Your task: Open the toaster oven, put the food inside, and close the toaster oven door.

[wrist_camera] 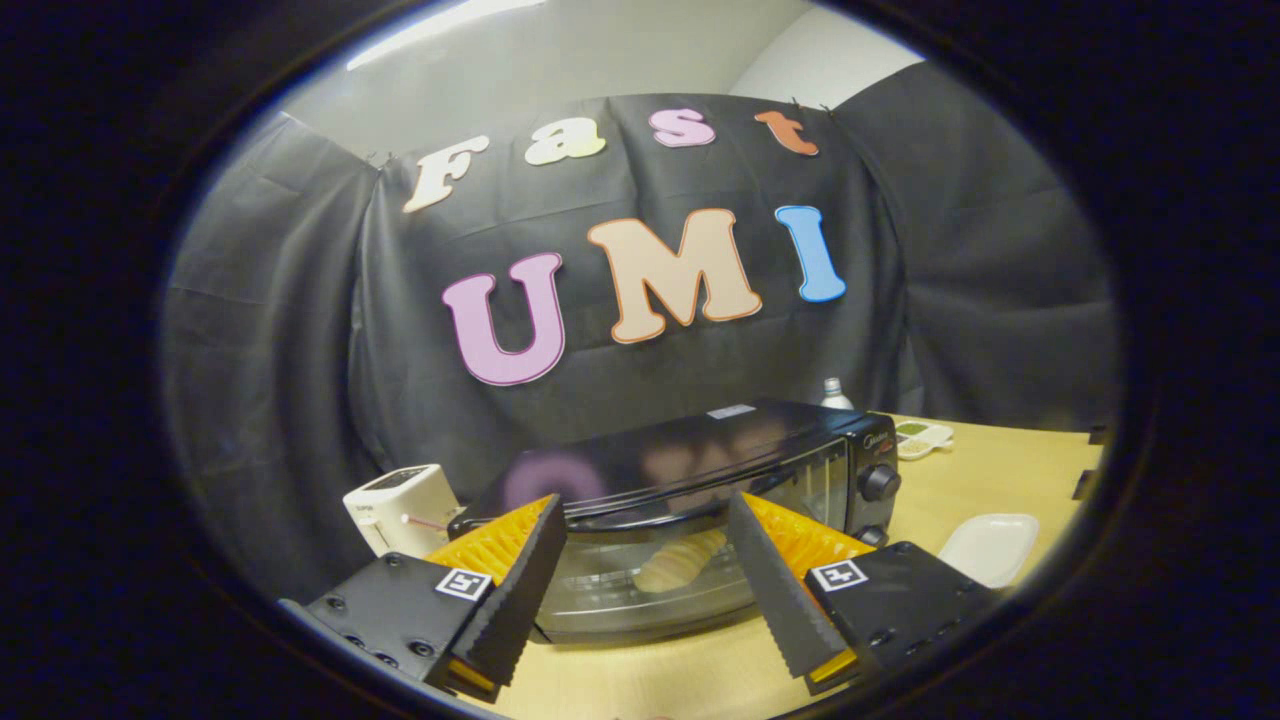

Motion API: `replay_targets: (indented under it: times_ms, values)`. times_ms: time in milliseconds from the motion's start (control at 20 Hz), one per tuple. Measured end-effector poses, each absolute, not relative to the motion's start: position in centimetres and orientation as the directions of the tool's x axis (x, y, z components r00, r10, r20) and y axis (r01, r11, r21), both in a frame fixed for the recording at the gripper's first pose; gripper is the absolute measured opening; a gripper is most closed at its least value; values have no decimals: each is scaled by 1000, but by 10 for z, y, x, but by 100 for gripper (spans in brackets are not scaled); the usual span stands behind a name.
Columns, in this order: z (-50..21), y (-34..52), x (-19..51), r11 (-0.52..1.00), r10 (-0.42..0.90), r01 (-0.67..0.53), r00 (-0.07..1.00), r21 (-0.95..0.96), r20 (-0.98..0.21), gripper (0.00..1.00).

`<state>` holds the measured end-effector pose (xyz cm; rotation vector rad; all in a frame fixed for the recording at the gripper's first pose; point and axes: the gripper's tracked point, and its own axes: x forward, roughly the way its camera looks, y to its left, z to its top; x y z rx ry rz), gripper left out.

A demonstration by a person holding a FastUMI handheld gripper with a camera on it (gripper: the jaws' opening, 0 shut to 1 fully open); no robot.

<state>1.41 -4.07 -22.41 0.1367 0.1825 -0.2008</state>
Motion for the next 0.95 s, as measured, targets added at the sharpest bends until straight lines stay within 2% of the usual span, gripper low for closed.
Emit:
replay_targets:
  times_ms: [550, 950]
  values:
    - [-203, -46, 16, 975, -185, 201, 969, 92, -163, 100]
    - [-122, -36, 20, 990, -131, 122, 983, -75, -132, 99]
